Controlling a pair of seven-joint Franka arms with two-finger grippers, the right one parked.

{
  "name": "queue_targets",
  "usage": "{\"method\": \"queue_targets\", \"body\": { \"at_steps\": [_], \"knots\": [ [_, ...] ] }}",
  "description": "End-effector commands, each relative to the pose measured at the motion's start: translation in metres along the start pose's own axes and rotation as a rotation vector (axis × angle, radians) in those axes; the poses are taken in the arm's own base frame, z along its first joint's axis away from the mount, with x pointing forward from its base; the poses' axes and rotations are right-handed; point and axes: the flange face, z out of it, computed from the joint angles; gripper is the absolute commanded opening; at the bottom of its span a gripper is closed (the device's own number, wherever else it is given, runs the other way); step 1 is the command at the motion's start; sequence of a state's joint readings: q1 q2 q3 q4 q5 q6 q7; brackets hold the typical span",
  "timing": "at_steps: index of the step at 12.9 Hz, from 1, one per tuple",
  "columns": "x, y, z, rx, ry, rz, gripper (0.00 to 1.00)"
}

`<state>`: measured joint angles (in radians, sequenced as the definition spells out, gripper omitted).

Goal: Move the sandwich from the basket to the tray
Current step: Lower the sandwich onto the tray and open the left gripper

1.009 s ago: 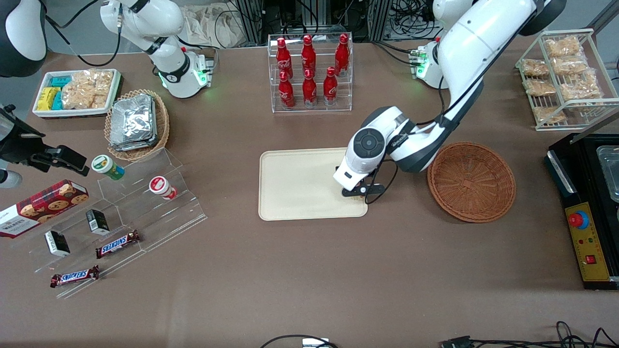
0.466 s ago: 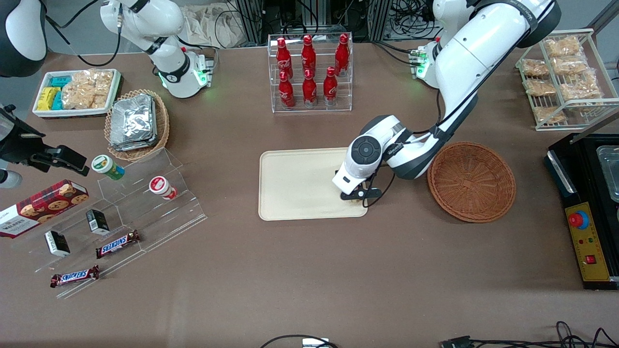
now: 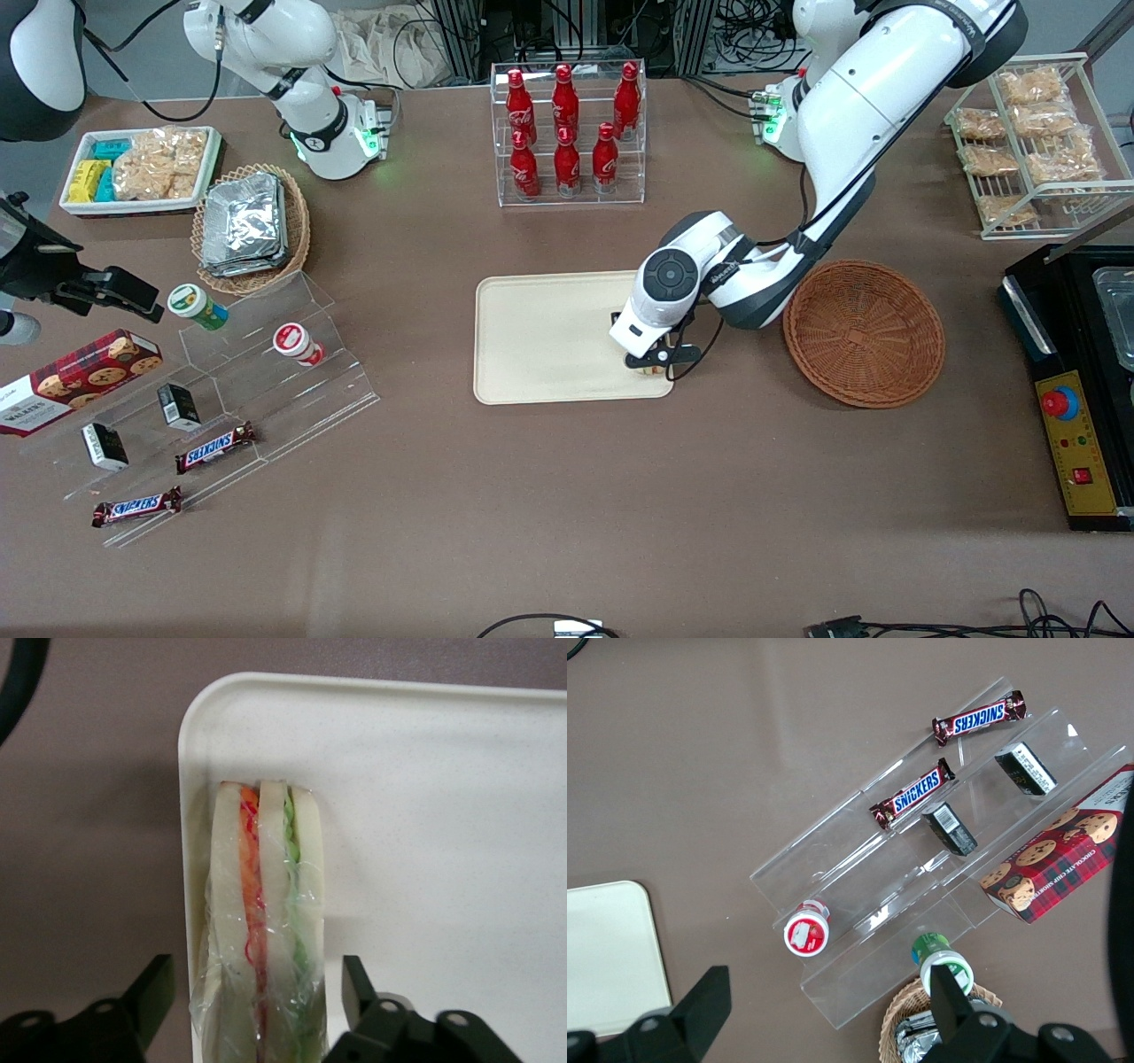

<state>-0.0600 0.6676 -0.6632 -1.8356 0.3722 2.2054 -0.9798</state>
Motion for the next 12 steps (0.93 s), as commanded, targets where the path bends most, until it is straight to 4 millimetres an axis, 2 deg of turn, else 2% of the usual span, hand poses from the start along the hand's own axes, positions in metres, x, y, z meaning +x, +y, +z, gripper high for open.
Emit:
{"method": "queue_targets", "body": {
  "at_steps": [1, 5, 7, 9, 12],
  "knots": [
    [0.002, 0.003, -0.004, -0.002, 0.021, -0.01, 1.0],
    [0.003, 0.004, -0.006, -0.005, 0.025, -0.011, 1.0],
    [0.006, 0.0, -0.014, -0.003, 0.034, -0.017, 1.0],
    [0.007, -0.007, -0.048, 0.026, 0.066, -0.035, 1.0],
    [0.018, -0.047, -0.136, 0.137, 0.094, -0.091, 1.0]
  ]
}}
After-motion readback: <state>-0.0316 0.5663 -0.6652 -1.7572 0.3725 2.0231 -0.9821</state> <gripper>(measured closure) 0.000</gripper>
